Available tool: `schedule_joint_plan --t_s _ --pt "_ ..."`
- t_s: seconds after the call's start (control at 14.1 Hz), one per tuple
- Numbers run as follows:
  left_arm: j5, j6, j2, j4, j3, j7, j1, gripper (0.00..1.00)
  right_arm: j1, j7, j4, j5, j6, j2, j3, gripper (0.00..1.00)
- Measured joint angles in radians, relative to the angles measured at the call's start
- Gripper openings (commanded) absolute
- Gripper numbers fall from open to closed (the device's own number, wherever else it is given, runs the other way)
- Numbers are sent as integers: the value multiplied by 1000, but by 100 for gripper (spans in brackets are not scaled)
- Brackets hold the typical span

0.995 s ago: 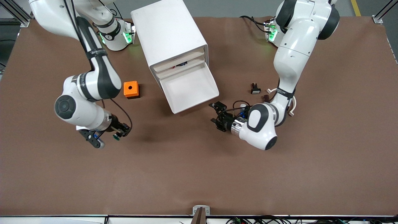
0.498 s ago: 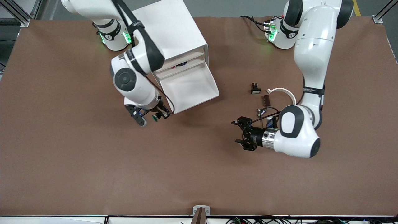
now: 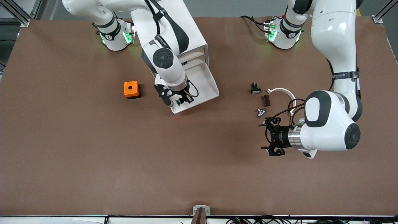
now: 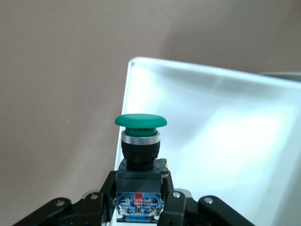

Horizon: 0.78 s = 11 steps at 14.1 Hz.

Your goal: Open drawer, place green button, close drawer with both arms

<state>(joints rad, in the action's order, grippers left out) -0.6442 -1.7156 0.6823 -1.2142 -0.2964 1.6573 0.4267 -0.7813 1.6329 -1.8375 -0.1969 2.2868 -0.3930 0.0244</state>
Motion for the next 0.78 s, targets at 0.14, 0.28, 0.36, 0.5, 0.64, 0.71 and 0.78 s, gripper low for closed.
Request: schedule_joint_plan --t_s 0.14,0.28,0.36,0.5,0.64,0.71,0.78 --pt "72 1 -25 0 1 -108 3 99 -14 34 -9 0 0 -1 0 0" --pt "147 1 -42 -1 4 -201 13 99 -23 63 -14 1 3 -10 1 0" --pt "174 1 -47 -2 5 -244 22 99 -28 79 -17 2 14 -17 1 0" --pt "208 1 -50 -7 5 -328 46 99 -39 114 -18 12 40 -38 1 0" --pt "256 1 -50 -23 7 -403 75 99 -49 137 -18 22 62 -58 2 0" --pt "286 1 -49 -30 9 -426 95 99 -56 149 -18 24 67 -65 2 0" --pt "313 1 -47 -35 11 -441 116 99 -63 159 -18 27 68 -68 2 0"
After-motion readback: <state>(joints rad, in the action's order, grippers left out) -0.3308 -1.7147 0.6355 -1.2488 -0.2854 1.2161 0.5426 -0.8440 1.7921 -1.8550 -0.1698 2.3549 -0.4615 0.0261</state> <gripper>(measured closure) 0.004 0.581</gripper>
